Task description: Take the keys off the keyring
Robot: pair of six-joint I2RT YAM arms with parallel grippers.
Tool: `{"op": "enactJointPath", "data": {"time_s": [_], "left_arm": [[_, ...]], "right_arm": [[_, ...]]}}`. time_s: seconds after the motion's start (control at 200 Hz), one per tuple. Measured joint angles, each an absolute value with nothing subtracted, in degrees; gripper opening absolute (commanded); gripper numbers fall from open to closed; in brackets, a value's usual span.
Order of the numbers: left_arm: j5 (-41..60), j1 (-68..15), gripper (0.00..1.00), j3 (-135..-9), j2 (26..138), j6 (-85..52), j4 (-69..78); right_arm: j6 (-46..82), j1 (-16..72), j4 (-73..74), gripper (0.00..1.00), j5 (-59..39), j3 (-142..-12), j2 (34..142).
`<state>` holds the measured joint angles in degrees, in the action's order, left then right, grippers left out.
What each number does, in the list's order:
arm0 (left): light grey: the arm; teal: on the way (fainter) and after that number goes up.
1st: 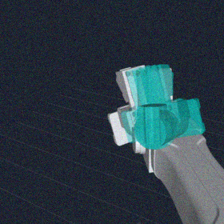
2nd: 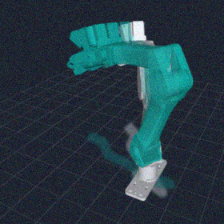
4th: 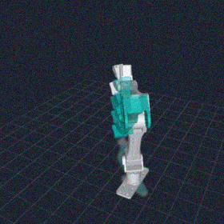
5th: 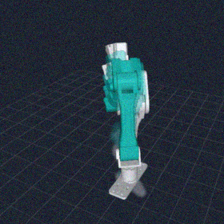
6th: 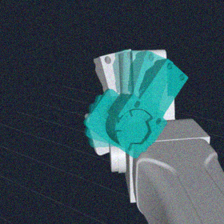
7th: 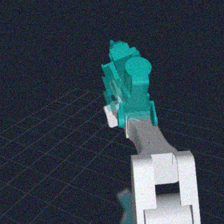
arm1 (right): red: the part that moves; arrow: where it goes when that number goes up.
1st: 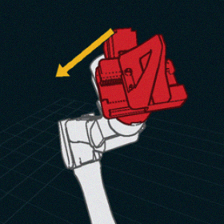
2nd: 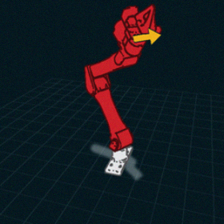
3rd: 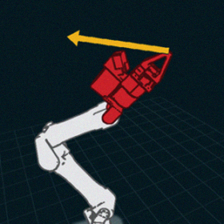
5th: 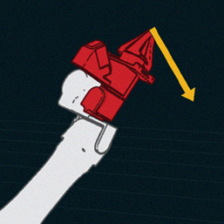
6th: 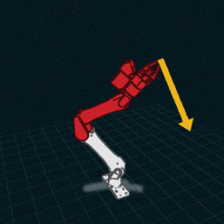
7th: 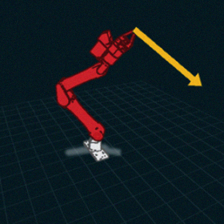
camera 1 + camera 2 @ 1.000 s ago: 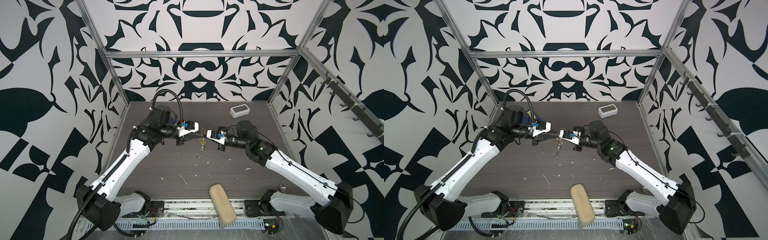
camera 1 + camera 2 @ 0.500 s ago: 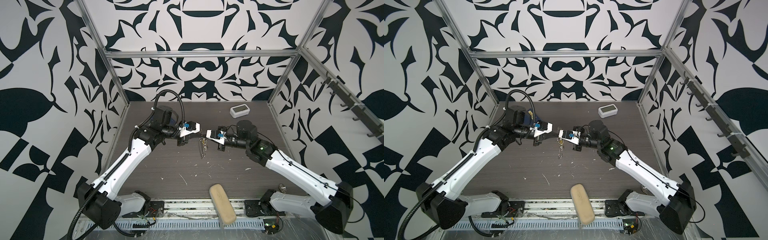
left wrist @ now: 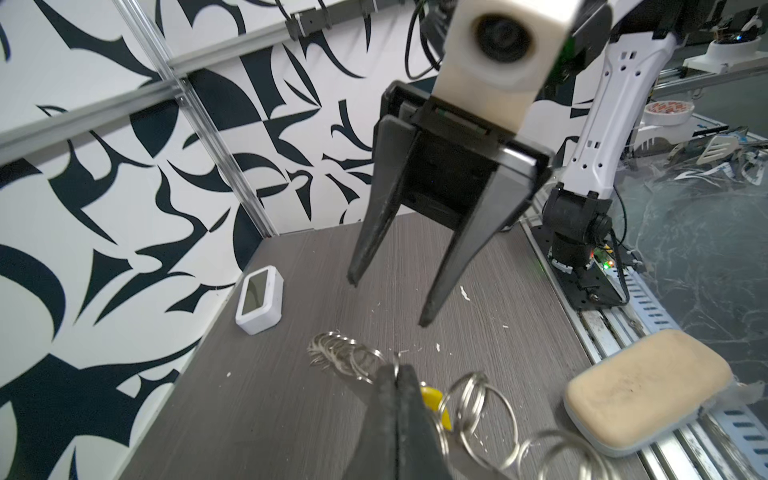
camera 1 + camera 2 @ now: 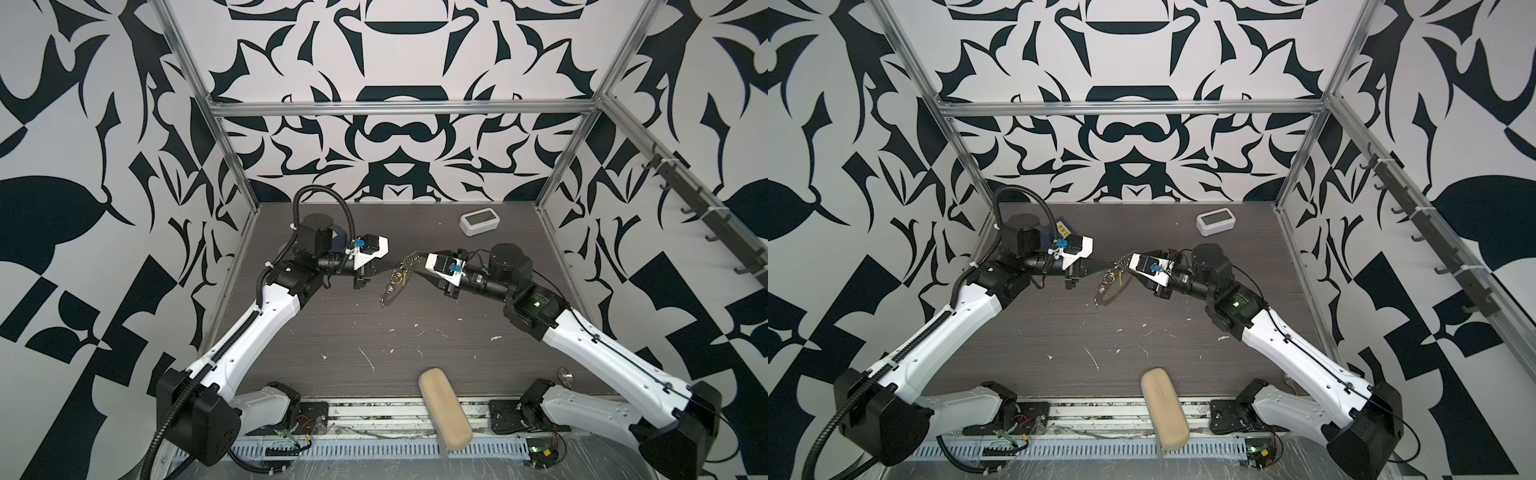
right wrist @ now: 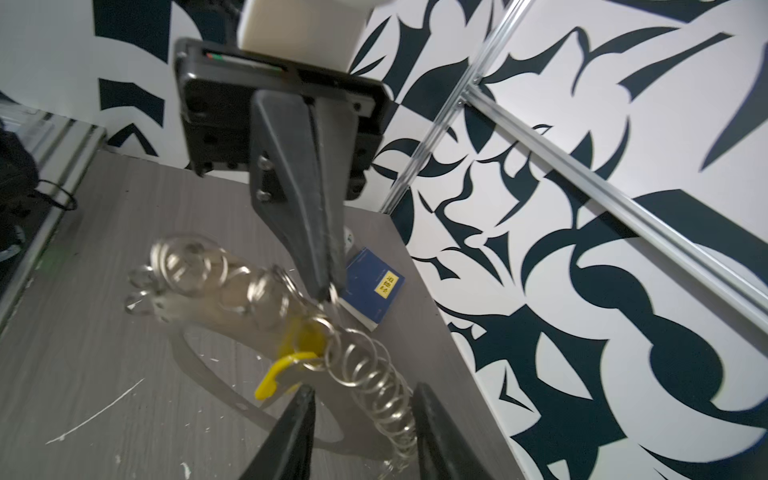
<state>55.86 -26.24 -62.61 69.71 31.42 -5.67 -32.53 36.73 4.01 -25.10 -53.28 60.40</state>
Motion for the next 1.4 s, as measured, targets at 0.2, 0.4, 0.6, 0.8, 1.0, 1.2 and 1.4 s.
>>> {"op": "enactJointPath", "data": {"time_s": [0.2, 0.4, 0.6, 0.8, 1.0, 1.2, 1.4], "left_arm": [[57.74, -26.15, 0.0, -62.59, 68.88, 29.04, -0.71], [58.04, -26.15, 0.0, -62.43, 68.73, 27.22, 4.08], [58.24, -26.15, 0.0, -62.43, 68.73, 26.63, 5.78], [58.35, -26.15, 0.0, -62.43, 68.73, 26.57, 6.22], [58.35, -26.15, 0.0, -62.35, 68.62, 26.59, 6.22], [58.33, -26.15, 0.0, -62.15, 68.05, 26.87, 6.11], [58.11, -26.13, 0.0, -61.47, 66.57, 27.94, 4.73]], "right_arm": [[-28.01, 34.57, 9.76, 0.35, -28.42, -52.49, 60.47], [-25.41, 34.48, 10.94, 0.29, -34.11, -53.8, 61.58], [-24.71, 34.48, 10.76, 0.25, -37.76, -56.36, 63.11], [-24.51, 34.48, 10.57, 0.24, -39.59, -58.06, 64.12], [-24.36, 34.48, 10.41, 0.24, -41.17, -59.22, 65.25], [-24.12, 34.48, 10.37, 0.24, -41.58, -59.61, 66.08], [-24.27, 34.48, 10.11, 0.25, -40.91, -59.72, 66.08]]}}
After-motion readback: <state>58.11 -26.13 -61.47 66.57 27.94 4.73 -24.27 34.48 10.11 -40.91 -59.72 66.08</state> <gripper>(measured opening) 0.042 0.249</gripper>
